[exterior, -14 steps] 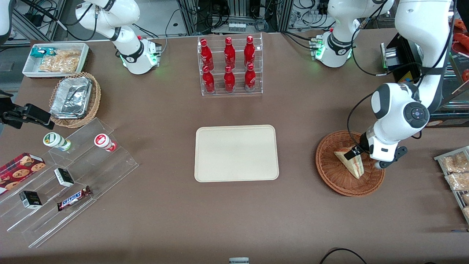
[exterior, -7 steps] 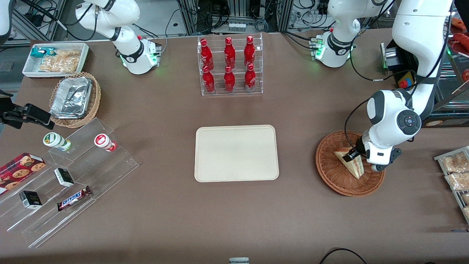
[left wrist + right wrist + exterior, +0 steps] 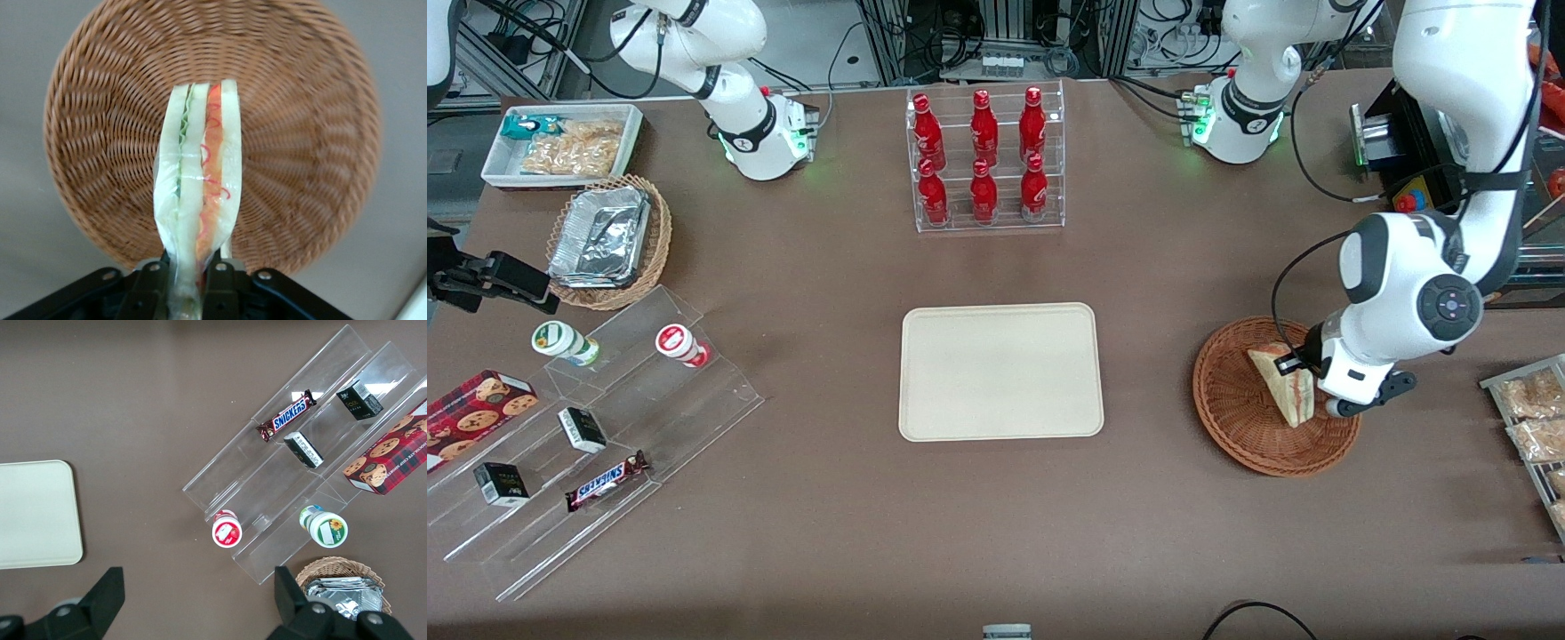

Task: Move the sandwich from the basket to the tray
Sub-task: 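Lift the sandwich and carry it over the cream tray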

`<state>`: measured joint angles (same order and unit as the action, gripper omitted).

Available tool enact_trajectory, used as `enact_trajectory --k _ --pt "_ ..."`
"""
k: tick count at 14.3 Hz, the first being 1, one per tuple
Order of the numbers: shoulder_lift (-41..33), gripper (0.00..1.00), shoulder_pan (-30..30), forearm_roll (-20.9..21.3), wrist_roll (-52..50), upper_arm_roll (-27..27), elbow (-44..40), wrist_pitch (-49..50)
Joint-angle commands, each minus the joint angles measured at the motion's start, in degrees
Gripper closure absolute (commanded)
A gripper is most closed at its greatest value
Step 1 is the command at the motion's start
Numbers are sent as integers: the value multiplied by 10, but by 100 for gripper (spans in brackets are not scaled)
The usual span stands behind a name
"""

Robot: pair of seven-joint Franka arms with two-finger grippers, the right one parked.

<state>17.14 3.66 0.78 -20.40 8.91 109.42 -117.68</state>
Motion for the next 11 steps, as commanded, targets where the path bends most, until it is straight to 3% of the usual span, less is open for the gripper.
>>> enact_trajectory --k 1,11 --pt "11 86 -45 7 18 14 -47 40" --pt "148 90 -279 -16 -136 19 -197 37"
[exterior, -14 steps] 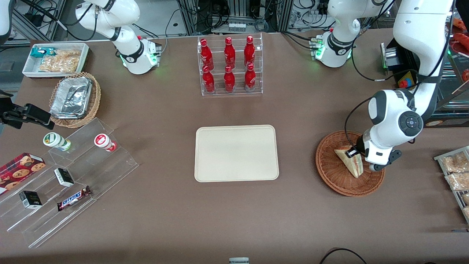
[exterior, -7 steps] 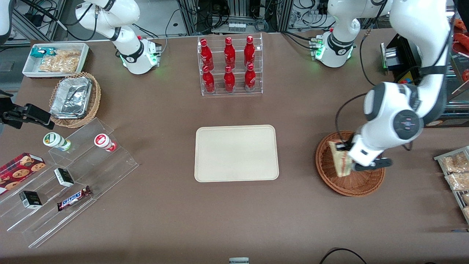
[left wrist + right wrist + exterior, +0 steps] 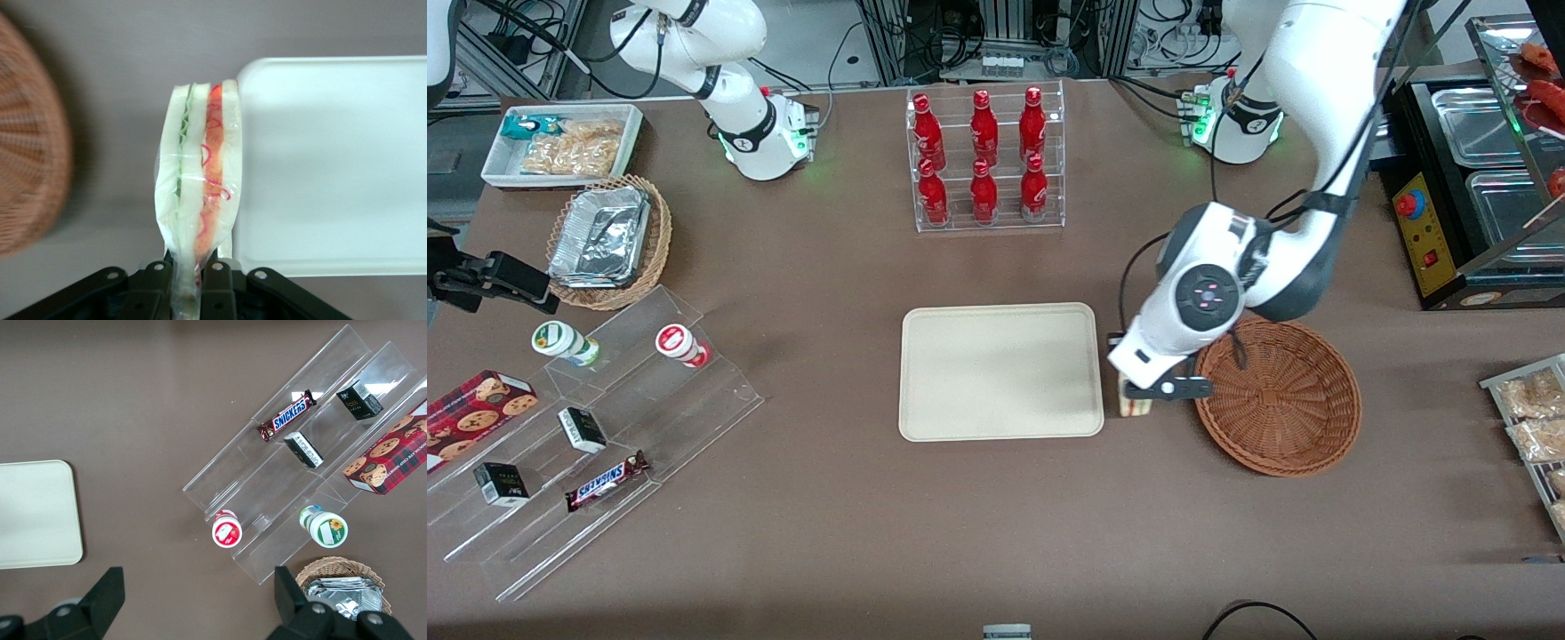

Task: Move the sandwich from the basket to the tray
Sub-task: 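Lift the sandwich and carry it over the cream tray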

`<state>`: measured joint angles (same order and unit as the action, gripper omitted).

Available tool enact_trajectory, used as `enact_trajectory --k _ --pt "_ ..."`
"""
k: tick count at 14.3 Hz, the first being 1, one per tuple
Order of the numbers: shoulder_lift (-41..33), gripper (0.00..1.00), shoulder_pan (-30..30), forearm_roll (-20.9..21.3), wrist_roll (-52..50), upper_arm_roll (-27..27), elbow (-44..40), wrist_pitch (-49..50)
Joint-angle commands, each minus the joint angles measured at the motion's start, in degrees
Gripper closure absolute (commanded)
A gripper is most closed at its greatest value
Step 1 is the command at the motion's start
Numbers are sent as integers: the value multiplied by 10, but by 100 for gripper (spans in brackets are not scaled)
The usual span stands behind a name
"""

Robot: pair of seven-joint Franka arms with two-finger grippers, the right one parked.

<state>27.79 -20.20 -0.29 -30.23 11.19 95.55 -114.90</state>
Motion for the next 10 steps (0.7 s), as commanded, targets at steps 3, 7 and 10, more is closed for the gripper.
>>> enact_trajectory --k 3,7,10 --pt "91 90 -100 0 -110 -4 -119 8" --pt "149 90 -141 2 -165 -5 -180 4" --pt "173 90 -163 4 -173 -6 -189 -25"
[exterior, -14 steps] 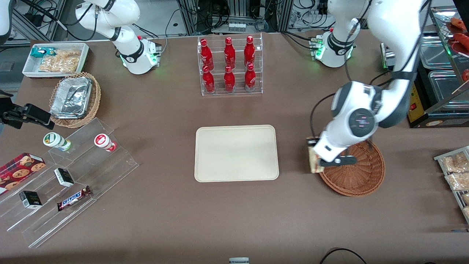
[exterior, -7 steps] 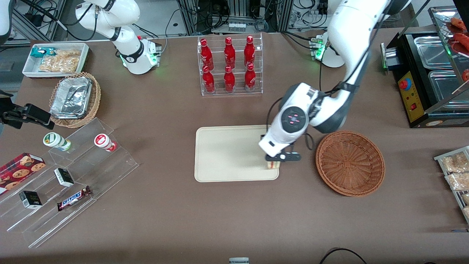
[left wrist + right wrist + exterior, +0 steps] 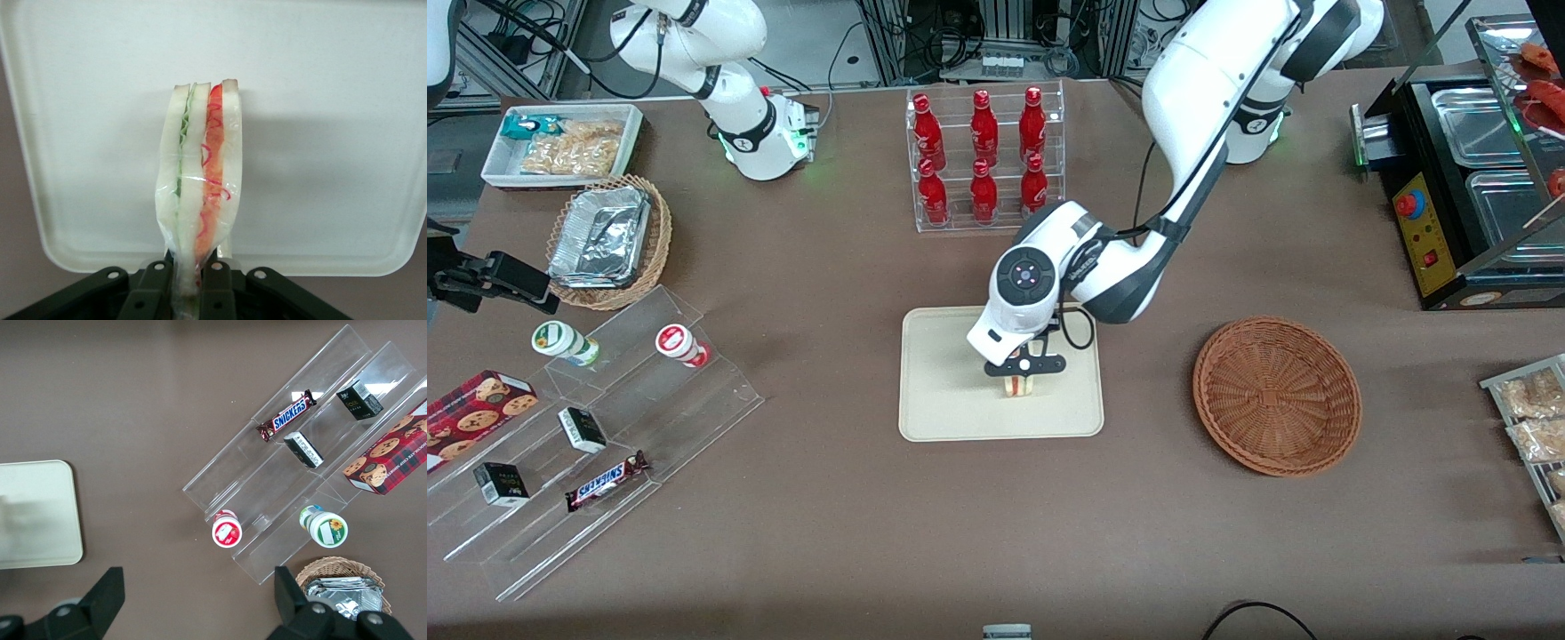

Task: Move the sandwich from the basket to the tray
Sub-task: 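Lower the sandwich onto the tray and open the left gripper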

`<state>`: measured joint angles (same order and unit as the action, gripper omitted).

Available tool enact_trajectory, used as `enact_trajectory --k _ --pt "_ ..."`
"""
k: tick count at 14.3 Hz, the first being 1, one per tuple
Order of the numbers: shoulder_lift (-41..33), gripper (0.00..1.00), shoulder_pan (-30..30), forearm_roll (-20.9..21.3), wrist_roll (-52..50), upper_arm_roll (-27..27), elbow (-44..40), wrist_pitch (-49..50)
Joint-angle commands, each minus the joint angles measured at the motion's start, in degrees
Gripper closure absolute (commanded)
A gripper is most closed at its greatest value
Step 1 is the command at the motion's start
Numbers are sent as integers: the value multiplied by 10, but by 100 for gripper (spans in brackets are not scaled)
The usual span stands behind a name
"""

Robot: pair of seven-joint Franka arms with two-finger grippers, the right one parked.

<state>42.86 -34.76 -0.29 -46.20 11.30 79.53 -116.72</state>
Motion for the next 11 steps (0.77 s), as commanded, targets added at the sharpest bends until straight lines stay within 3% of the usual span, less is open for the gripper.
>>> enact_trajectory --k 1,2,3,5,9,11 --pt "25 89 -22 6 -13 -7 -29 -16" --pt "27 86 -22 13 -13 -7 -29 -20" --pt "32 75 -22 14 -13 -7 -29 -23" --pt "33 0 -19 13 -8 -7 -28 -29" --pt "10 0 -15 17 -15 -12 -36 -22" --pt "-25 0 -11 20 -9 -40 -34 18"
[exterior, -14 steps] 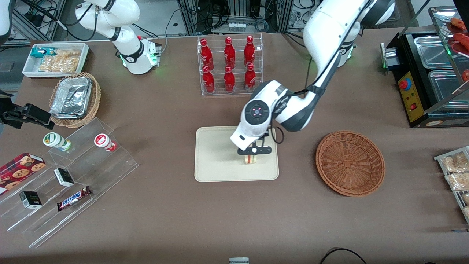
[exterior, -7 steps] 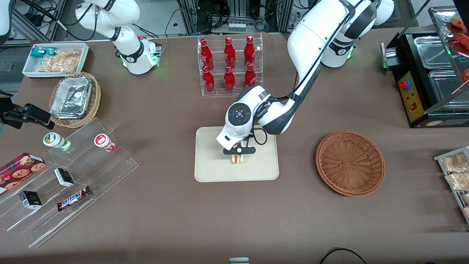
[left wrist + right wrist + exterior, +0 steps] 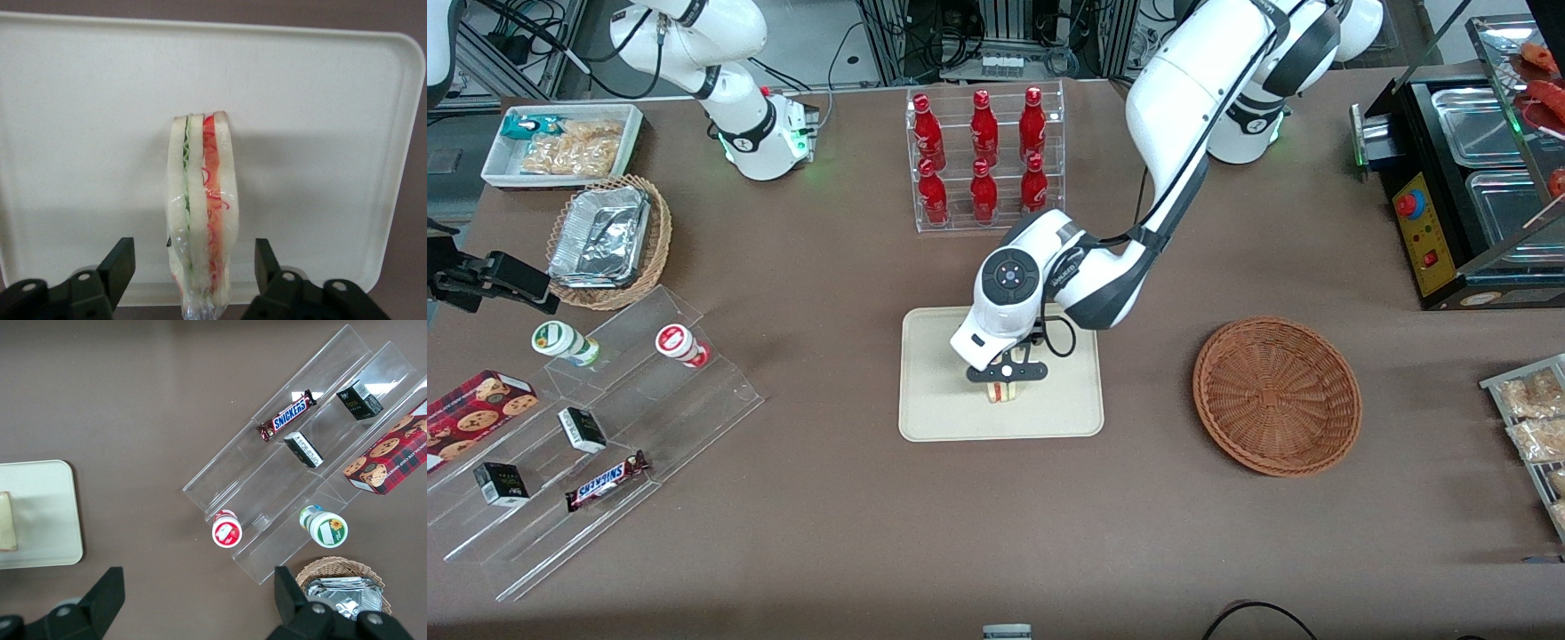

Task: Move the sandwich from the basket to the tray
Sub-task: 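Lower the sandwich onto the tray and open the left gripper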

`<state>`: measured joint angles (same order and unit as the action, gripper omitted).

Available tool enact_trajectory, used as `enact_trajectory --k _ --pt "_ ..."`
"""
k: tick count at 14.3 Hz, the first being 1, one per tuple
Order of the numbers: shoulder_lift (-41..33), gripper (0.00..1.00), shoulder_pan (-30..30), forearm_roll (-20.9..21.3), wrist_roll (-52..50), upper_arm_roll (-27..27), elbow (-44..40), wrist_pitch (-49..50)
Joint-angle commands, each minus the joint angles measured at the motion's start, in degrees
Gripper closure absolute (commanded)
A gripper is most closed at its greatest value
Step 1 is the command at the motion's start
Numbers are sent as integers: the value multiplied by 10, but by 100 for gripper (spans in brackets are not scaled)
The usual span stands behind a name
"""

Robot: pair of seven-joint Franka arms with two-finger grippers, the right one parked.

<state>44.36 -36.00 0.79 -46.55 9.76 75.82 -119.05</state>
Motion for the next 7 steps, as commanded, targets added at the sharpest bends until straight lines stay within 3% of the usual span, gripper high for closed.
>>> enact_trajectory --k 1,3,5,7 --pt "-60 0 -1 18 2 -33 5 88" --pt "-105 0 16 59 63 -33 6 146" --pt "-124 0 29 60 8 -44 4 204" --pt "-153 0 59 56 25 -44 33 208"
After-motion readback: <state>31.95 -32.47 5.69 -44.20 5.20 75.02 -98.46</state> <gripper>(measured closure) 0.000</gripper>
